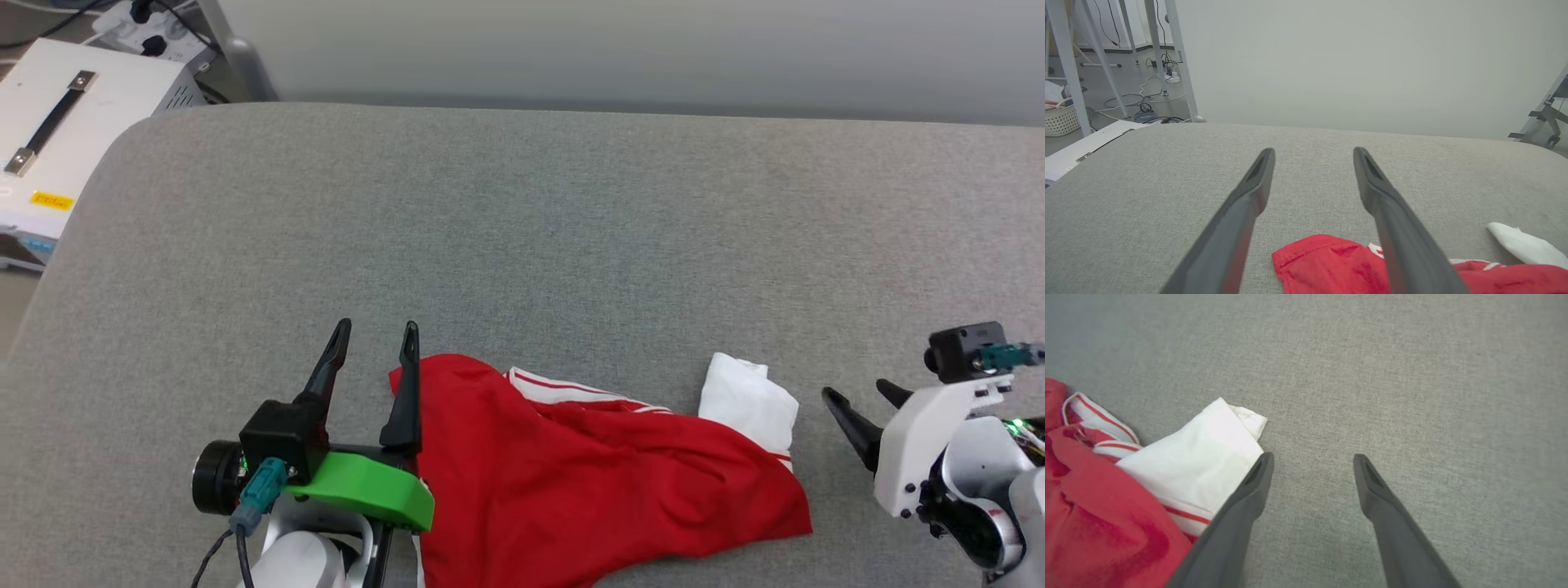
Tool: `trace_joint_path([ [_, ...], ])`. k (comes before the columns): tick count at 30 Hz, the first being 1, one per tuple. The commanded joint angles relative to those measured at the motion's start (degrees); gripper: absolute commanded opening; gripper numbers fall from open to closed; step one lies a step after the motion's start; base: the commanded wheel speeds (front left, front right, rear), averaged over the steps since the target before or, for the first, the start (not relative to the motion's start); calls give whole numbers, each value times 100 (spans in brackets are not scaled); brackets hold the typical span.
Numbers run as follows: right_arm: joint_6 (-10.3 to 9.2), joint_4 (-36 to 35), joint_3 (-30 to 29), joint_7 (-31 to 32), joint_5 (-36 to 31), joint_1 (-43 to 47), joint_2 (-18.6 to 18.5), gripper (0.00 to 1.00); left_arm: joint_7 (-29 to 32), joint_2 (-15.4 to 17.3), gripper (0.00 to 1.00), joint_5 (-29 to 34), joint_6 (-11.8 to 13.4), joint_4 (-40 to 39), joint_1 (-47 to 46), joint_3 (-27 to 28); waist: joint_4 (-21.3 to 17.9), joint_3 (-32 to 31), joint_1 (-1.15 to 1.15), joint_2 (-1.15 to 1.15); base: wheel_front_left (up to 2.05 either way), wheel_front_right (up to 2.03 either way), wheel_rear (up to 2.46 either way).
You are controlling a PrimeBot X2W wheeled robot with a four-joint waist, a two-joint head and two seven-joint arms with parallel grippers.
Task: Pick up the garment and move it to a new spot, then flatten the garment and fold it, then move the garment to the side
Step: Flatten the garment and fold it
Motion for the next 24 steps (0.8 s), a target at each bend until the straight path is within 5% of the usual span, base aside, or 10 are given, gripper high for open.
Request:
trace_joint_path([
  [1, -4, 75, 216, 185, 134, -221, -165, 100, -32, -69, 100, 101, -55, 15, -105, 33, 254, 222, 0, 0, 0, 0, 0],
  [12, -4, 612, 2105, 1237, 989, -1305, -907, 100, -33, -507, 100, 399, -372, 141, -225, 293, 638, 572, 0, 0, 0, 0, 0],
  [18, -4, 1136, 3147, 2358, 1452, -1341, -1157, 99, -33, -730, 100, 543, -542, 227, -186, 444, 704, 611, 0, 0, 0, 0, 0],
  [19, -4, 1172, 3240, 2497, 1554, -1340, -1159, 40, -33, -772, 100, 567, -573, 242, -179, 471, 714, 611, 0, 0, 0, 0, 0],
  [20, -4, 1173, 3314, 2574, 1602, -1357, -1176, 16, -33, -807, 100, 581, -597, 251, -173, 497, 720, 610, 0, 0, 0, 0, 0],
  [21, -4, 1165, 3380, 2632, 1665, -1387, -1191, 0, -33, -848, 100, 600, -629, 259, -162, 533, 723, 607, 0, 0, 0, 0, 0],
  [24, -4, 1060, 3388, 2525, 1749, -1608, -1199, 0, -33, -928, 100, 661, -705, 300, -128, 623, 714, 587, 0, 0, 0, 0, 0],
])
